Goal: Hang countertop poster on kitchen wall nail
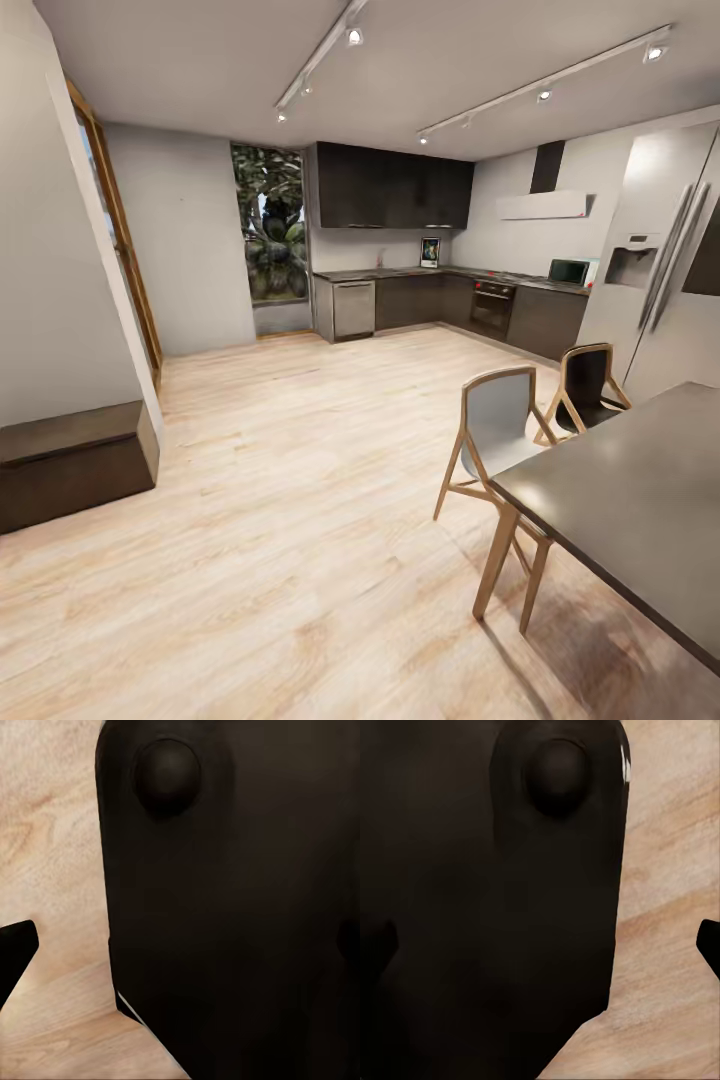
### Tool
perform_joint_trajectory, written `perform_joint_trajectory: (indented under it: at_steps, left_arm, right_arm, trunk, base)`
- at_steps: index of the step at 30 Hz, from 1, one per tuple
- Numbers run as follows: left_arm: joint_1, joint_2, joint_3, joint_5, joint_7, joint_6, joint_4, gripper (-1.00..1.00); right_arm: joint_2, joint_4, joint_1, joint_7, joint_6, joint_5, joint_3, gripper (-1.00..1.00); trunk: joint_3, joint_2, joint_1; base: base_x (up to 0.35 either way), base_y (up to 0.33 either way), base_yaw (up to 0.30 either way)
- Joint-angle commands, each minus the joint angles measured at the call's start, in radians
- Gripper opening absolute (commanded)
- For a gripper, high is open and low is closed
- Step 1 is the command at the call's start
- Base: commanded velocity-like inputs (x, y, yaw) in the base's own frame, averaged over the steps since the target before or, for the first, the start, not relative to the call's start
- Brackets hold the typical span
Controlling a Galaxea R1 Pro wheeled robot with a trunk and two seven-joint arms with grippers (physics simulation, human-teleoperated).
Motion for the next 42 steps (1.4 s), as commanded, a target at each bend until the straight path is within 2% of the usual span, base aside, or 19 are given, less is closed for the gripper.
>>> perform_joint_trajectory:
  at_steps: [1,3,8,23,27,32,33,36,38,41,42]
  left_arm:
    - [0.000,0.000,0.000,0.000,0.000,0.000,0.000,1.00]
    - [0.005,0.011,0.002,0.009,-0.002,-0.011,-0.011,1.00]
    - [0.005,0.011,0.002,0.009,-0.002,-0.018,-0.027,1.00]
    - [0.005,0.011,0.002,0.009,-0.002,-0.018,-0.027,1.00]
    - [-0.018,-0.002,0.024,0.031,0.003,0.000,-0.050,1.00]
    - [-0.047,-0.004,0.052,0.059,0.006,0.028,-0.078,1.00]
    - [-0.279,-0.004,0.111,0.091,0.006,0.127,-0.092,1.00]
    - [-0.338,-0.003,0.135,0.094,0.008,0.163,-0.094,1.00]
    - [-0.363,-0.003,0.145,0.094,0.008,0.175,-0.094,1.00]
    - [-0.403,-0.002,0.164,0.095,0.014,0.197,-0.095,1.00]
    - [-0.432,-0.002,0.179,0.095,0.023,0.215,-0.095,1.00]
  right_arm:
    - [0.000,0.000,0.000,0.000,0.000,0.000,0.000,1.00]
    - [0.008,-0.012,-0.012,-0.002,-0.002,-0.001,0.000,1.00]
    - [0.008,-0.032,-0.040,-0.002,-0.002,-0.001,0.000,1.00]
    - [0.008,-0.032,-0.042,-0.002,-0.002,-0.001,0.000,1.00]
    - [0.010,-0.050,-0.065,-0.020,0.021,0.001,0.001,1.00]
    - [0.021,-0.058,-0.093,-0.048,0.049,0.001,0.001,1.00]
    - [0.021,-0.058,-0.364,-0.091,0.147,0.001,0.002,1.00]
    - [0.026,-0.059,-0.442,-0.095,0.204,0.002,0.002,1.00]
    - [0.032,-0.060,-0.470,-0.096,0.219,0.002,0.002,1.00]
    - [0.049,-0.060,-0.508,-0.096,0.234,0.005,0.004,1.00]
    - [0.061,-0.060,-0.533,-0.097,0.243,0.012,0.006,1.00]
  trunk:
    - [0.000,0.000,0.000]
    - [0.000,0.000,0.000]
    - [0.000,0.000,0.000]
    - [0.000,0.000,0.000]
    - [0.000,0.000,0.000]
    - [0.000,0.000,0.000]
    - [0.000,0.000,0.000]
    - [0.000,0.000,0.000]
    - [0.000,0.000,0.000]
    - [0.000,0.000,0.000]
    - [0.000,0.000,0.000]
  base:
    - [0.000,0.000,0.000]
    - [0.000,0.000,0.000]
    - [0.000,0.000,0.000]
    - [0.000,0.000,0.000]
    - [0.000,0.000,0.000]
    - [0.000,0.000,0.000]
    - [0.000,0.000,0.000]
    - [0.000,0.000,0.000]
    - [0.000,0.000,0.000]
    - [0.000,0.000,0.000]
    - [0.000,0.000,0.000]
